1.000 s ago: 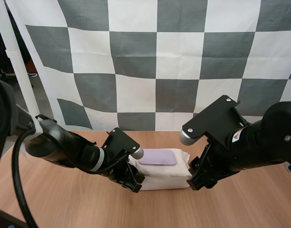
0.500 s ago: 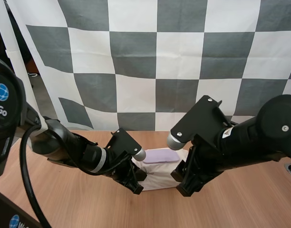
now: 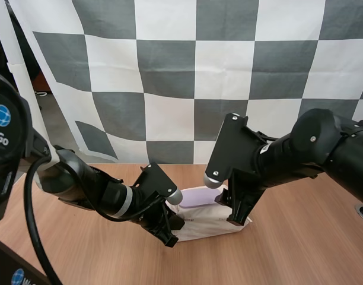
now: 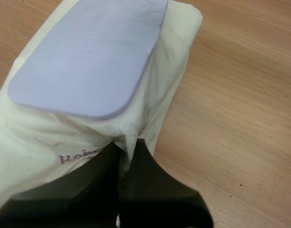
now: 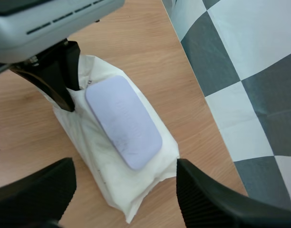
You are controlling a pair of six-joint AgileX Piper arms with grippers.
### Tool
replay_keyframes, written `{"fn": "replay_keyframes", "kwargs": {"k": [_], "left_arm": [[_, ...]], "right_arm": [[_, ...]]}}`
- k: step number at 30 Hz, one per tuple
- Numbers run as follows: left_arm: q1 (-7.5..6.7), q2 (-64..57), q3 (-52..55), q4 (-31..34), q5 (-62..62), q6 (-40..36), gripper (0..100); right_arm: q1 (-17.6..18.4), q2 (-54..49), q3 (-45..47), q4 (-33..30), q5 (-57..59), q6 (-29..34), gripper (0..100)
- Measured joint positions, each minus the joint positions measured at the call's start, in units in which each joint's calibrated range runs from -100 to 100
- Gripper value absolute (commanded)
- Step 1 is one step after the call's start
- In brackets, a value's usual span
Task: Open the wet wipes lid
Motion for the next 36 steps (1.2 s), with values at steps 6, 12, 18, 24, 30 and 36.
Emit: {"fn": "replay_keyframes", "kwargs": {"k": [6,12,18,24,30,36], "left_arm": [[0.00,0.00,0.00,0.24,0.00,0.00,0],[0.00,0.00,0.00,0.24,0.00,0.00,0],[0.00,0.00,0.00,0.34,0.00,0.00,0],[0.00,0.00,0.00,0.34,0.00,0.00,0],[0.00,0.00,0.00,0.34,0.00,0.00,0],[0.00,0.00,0.00,0.34,0.00,0.00,0]], "right_arm": [[0.00,8.25,0.00,-0.26,-6.24,-5.36,100],[1.77,14.92,0.00,-1.17,-10.89,-5.41,100],[5.13,18.17,0.00,-2.20,-16.11,-4.03,100],[6.22,21.45,0.00,-3.65,-21.41,-3.57,100],[6.22,24.43,0.00,-6.11,-23.66,-2.12,100],[6.22,25.47,0.00,-6.11,-25.23,-2.12,100]]}}
